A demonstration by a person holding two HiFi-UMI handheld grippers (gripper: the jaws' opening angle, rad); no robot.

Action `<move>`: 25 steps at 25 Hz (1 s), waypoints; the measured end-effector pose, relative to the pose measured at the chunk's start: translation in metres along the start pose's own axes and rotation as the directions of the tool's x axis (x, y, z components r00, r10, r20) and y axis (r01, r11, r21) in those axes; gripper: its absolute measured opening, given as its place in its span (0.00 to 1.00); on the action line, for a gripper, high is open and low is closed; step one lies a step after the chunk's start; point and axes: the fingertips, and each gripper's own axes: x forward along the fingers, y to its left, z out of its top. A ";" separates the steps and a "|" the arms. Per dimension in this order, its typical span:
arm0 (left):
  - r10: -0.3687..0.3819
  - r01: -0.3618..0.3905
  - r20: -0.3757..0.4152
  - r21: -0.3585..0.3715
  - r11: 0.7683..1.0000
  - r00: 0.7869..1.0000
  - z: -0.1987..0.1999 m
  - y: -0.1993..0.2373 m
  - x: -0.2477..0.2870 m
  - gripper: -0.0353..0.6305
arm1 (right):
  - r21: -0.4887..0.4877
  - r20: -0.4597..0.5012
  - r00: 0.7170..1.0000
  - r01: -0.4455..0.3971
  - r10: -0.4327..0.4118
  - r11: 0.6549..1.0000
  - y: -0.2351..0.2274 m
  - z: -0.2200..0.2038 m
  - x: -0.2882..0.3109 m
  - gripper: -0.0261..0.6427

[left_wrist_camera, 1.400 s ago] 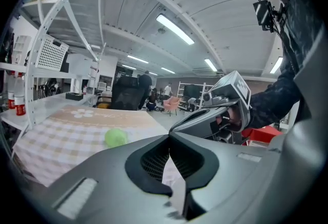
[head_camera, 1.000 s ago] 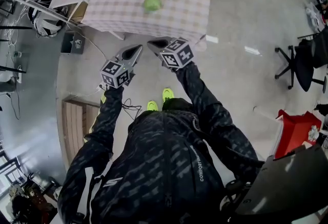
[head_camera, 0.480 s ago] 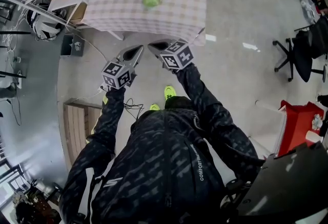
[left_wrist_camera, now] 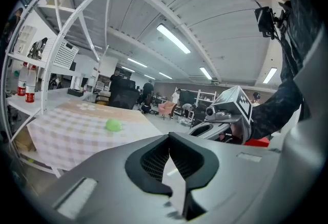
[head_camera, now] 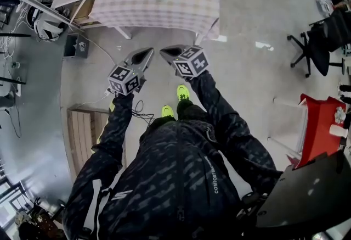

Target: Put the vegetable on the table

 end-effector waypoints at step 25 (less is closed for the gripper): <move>-0.073 0.075 0.070 -0.024 0.997 0.995 0.003 -0.070 -0.106 0.04 | -0.021 0.002 1.000 0.009 -0.009 1.000 0.119 -0.030 -0.013 0.04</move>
